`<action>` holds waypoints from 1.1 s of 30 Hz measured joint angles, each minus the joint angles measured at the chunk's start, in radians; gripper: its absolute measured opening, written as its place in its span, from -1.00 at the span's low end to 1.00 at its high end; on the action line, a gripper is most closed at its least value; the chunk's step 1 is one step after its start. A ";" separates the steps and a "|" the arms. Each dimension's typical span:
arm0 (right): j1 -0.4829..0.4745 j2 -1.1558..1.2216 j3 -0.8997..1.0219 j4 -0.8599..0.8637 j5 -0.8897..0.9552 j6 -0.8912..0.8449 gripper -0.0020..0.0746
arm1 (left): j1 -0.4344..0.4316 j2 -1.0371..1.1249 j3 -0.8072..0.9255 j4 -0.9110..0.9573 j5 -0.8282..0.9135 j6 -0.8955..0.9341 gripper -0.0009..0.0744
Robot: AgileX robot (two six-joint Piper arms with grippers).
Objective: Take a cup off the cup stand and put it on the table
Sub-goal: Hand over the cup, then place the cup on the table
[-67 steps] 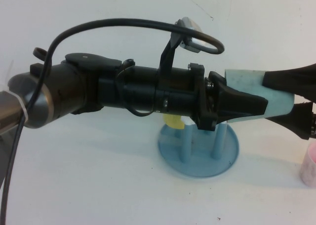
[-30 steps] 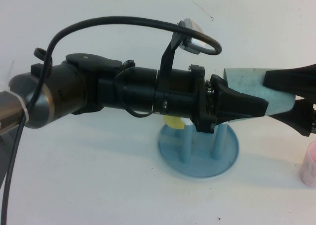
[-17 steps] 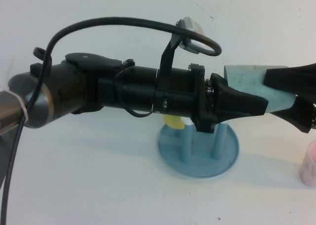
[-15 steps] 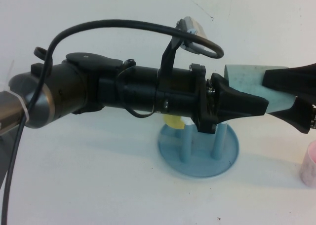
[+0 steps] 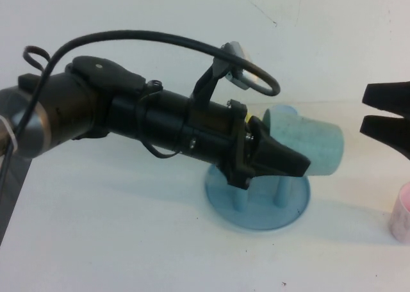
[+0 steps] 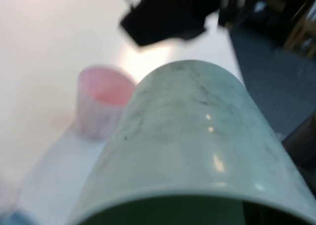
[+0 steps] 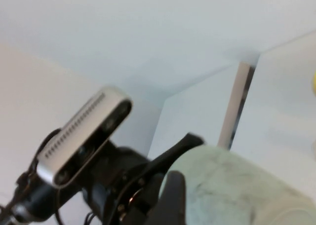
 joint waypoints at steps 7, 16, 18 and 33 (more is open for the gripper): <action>-0.041 0.000 0.000 -0.004 -0.004 -0.090 0.86 | -0.010 -0.157 0.000 0.536 -0.125 -0.259 -0.93; -0.041 0.000 0.000 -0.056 -0.004 -0.108 0.86 | -0.095 -0.168 0.000 1.295 -0.081 -0.898 -0.93; -0.043 0.000 0.000 -0.057 -0.004 -0.108 0.86 | -0.095 -0.128 0.000 1.342 -0.065 -0.945 -0.93; -0.043 0.000 0.000 -0.056 -0.004 -0.108 0.86 | -0.104 0.141 0.000 1.544 -0.079 -1.059 -0.93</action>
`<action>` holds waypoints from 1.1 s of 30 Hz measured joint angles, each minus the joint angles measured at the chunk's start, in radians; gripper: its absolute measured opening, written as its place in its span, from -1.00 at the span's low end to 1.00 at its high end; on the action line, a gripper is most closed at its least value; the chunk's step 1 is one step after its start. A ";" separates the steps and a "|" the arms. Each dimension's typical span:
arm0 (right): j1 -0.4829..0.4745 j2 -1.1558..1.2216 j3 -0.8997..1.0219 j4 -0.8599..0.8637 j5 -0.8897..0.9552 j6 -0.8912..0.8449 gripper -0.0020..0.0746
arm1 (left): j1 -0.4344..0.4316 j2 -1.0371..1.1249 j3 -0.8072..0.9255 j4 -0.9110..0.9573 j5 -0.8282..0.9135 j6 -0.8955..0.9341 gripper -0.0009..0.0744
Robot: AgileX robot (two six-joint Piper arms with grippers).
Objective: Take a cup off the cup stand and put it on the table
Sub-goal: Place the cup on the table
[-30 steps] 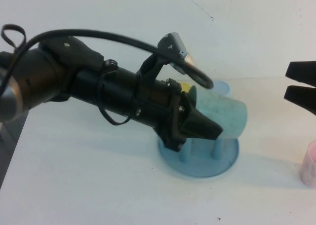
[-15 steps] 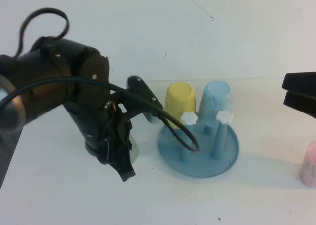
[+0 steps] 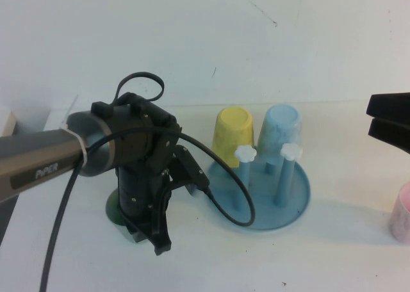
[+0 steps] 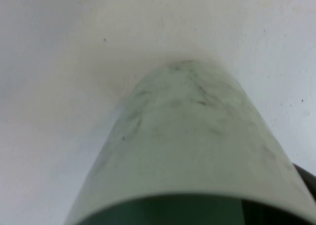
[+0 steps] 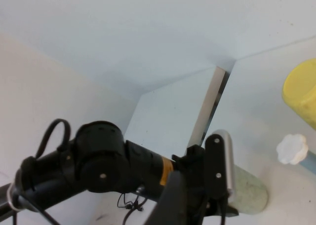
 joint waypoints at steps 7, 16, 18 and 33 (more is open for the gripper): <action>0.000 0.000 0.000 0.001 0.000 0.000 0.86 | -0.001 0.016 -0.007 0.004 -0.006 -0.004 -0.91; 0.000 0.000 0.000 0.002 0.000 0.000 0.86 | -0.001 0.028 -0.073 -0.050 0.025 -0.031 -0.09; 0.000 0.000 0.000 0.002 0.000 0.000 0.86 | -0.002 0.028 -0.117 -0.055 0.065 -0.054 -0.02; 0.000 0.000 0.000 0.006 0.000 0.000 0.83 | -0.004 -0.374 -0.197 -0.242 0.157 -0.132 -0.96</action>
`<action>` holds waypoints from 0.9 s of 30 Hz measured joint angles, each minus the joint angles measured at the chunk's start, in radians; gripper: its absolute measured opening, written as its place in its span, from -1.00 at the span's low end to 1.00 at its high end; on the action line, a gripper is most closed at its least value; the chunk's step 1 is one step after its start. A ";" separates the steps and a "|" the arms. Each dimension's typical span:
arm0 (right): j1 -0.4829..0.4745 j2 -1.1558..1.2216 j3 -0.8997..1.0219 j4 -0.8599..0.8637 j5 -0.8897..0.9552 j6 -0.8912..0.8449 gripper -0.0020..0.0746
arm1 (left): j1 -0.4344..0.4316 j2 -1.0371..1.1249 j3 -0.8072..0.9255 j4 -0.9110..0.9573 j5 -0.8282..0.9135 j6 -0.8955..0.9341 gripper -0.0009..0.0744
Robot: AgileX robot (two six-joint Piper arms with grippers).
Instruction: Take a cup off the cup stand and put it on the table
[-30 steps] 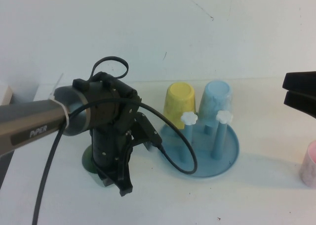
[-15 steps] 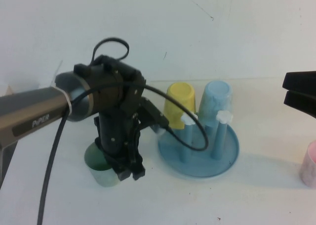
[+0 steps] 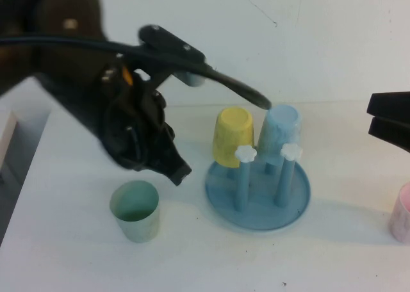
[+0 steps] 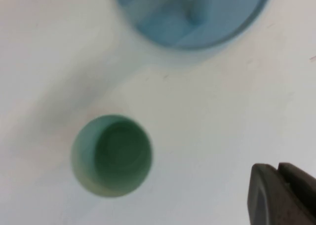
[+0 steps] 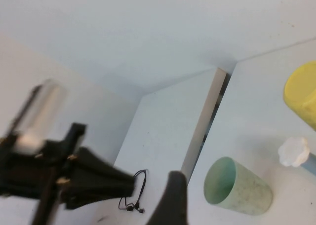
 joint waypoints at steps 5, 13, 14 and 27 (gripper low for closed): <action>0.000 -0.017 0.000 0.000 0.000 -0.003 0.30 | -0.004 -0.249 0.194 -0.103 -0.156 0.025 -0.97; 0.004 -0.079 0.000 0.024 0.000 -0.042 -0.84 | -0.006 -0.689 0.699 -0.268 -0.515 0.044 -0.98; 0.011 -0.088 0.000 0.031 0.000 -0.057 -0.88 | -0.006 -0.731 0.747 -0.290 -0.538 0.056 -0.98; 0.056 -0.349 0.000 0.029 0.010 -0.306 -0.95 | -0.006 -1.148 1.197 -0.415 -0.833 0.080 -0.98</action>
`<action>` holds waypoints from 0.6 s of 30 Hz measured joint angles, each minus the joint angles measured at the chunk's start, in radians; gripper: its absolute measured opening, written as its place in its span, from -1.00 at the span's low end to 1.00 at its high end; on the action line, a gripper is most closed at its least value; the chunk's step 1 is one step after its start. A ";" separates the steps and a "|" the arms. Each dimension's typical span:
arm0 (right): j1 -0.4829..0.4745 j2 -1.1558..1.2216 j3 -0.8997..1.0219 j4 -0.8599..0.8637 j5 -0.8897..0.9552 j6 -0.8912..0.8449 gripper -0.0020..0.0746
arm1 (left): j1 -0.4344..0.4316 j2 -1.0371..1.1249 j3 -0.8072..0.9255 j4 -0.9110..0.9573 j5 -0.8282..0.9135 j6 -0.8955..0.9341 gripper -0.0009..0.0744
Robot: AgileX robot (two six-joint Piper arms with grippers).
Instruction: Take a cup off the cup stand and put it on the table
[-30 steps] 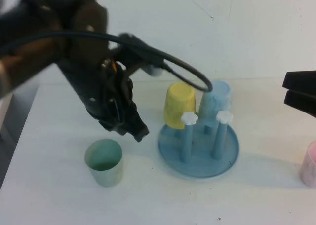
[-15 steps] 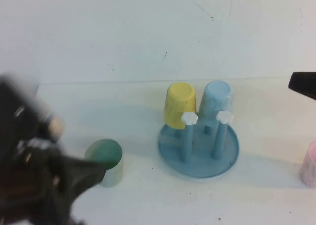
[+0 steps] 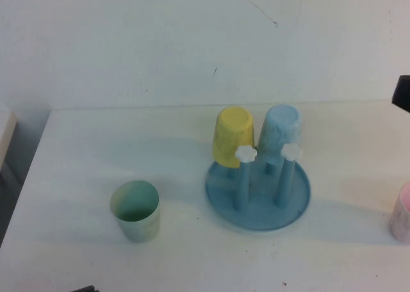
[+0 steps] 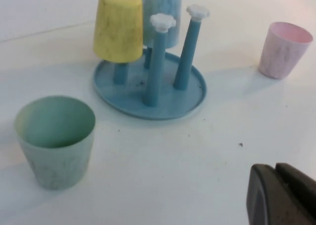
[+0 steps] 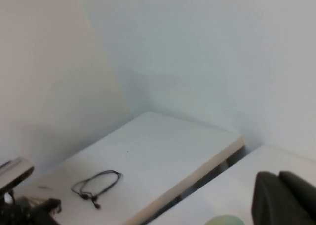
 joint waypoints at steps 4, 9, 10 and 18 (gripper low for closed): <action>0.000 -0.130 0.000 -0.112 -0.024 -0.043 -0.95 | 0.000 -0.013 0.058 -0.009 0.000 0.000 -0.98; 0.000 -0.254 0.000 -0.316 -0.110 -0.047 -0.95 | 0.000 -0.013 0.112 -0.009 0.046 0.000 -0.98; 0.000 -0.272 0.000 -0.343 -0.125 -0.045 -0.95 | 0.000 -0.013 0.122 -0.009 0.058 0.000 -0.98; 0.024 -0.381 0.000 -0.404 -0.192 -0.014 -0.95 | 0.000 -0.013 0.159 -0.011 0.119 0.000 -0.98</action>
